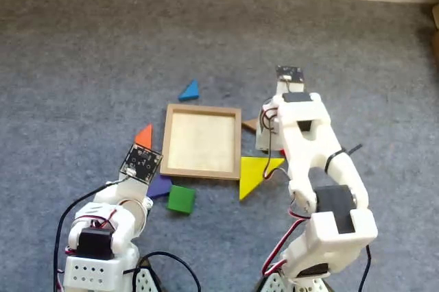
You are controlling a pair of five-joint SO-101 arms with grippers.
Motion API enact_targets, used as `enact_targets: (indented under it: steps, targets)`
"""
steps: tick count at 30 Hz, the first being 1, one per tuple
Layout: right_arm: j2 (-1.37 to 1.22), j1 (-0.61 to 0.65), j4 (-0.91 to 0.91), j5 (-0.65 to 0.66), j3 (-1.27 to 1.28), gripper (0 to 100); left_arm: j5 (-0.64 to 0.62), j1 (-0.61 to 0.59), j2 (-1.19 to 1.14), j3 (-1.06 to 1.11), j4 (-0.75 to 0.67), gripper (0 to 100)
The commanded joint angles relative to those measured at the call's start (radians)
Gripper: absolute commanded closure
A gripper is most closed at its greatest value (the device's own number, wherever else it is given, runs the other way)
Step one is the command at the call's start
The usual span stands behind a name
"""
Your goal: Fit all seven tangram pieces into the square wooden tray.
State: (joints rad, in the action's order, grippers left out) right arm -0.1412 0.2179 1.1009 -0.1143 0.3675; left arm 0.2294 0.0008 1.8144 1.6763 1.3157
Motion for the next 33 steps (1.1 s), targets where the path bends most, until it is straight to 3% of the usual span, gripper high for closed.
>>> enact_targets:
  steps: [1,10,33]
  targets:
    - [0.012,-0.031,-0.036,-0.003,-0.058,65.1,-0.006,-0.004,0.005,0.019,0.005,99]
    - [0.01,-0.051,-0.142,0.025,-0.05,65.2,-0.006,-0.004,0.005,0.019,0.005,99]
    - [0.007,-0.05,-0.119,0.031,0.038,65.2,-0.006,-0.004,0.005,0.019,0.005,99]
